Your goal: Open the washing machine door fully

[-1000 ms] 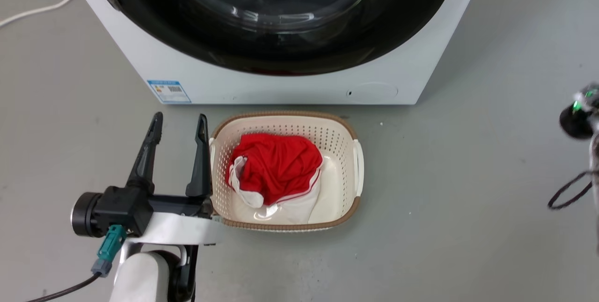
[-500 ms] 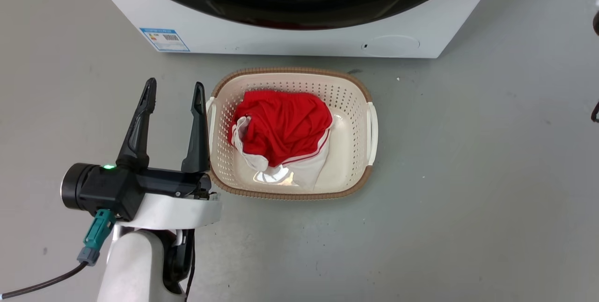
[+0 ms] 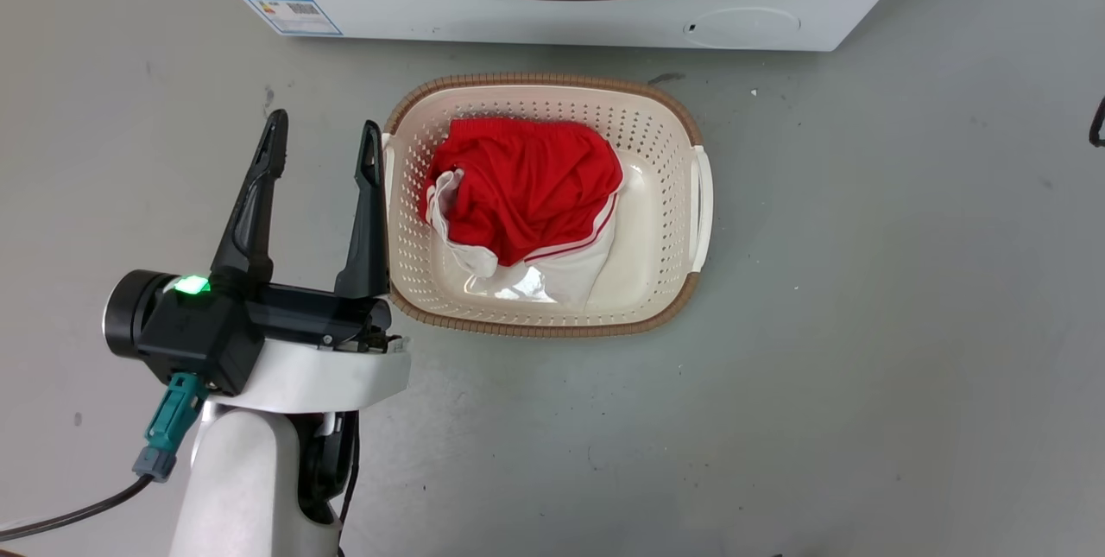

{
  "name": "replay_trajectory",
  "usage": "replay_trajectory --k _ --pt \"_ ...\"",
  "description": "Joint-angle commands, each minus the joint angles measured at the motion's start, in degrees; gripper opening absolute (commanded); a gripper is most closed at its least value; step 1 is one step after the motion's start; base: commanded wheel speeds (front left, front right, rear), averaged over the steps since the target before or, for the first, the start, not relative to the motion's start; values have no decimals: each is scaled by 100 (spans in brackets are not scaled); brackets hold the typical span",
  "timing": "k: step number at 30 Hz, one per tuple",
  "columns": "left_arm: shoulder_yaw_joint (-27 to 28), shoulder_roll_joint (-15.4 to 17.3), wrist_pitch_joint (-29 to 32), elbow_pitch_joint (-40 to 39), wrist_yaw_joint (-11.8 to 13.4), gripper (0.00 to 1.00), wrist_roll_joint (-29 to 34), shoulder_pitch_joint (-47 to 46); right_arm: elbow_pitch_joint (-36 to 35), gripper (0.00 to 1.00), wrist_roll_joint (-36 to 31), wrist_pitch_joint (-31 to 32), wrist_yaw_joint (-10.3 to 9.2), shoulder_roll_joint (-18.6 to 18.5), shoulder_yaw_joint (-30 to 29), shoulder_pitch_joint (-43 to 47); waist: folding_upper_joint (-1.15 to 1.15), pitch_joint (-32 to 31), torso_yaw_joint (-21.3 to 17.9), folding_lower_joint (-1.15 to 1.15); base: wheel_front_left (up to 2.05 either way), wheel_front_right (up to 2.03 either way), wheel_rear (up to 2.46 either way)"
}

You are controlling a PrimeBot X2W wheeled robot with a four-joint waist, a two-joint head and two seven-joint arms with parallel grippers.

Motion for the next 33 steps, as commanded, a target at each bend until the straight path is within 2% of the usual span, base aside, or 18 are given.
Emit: replay_trajectory --k 1,10,18,33 --pt "-3 2 -15 -18 -14 100 2 -89 44 0 -39 60 0 38 50 -72 0 55 14 -1 0 0 0" --pt "-50 1 -15 15 -33 100 -57 -126 141 0 -3 383 0 127 138 -224 0 116 87 -1 0 0 0" --pt "-73 1 -15 60 5 100 -79 -125 -146 0 253 1195 13 171 157 -6 0 96 102 -1 0 0 0" --pt "-121 1 -15 141 35 100 -94 -32 -431 0 841 2208 14 183 68 478 0 -160 22 -1 0 0 0"
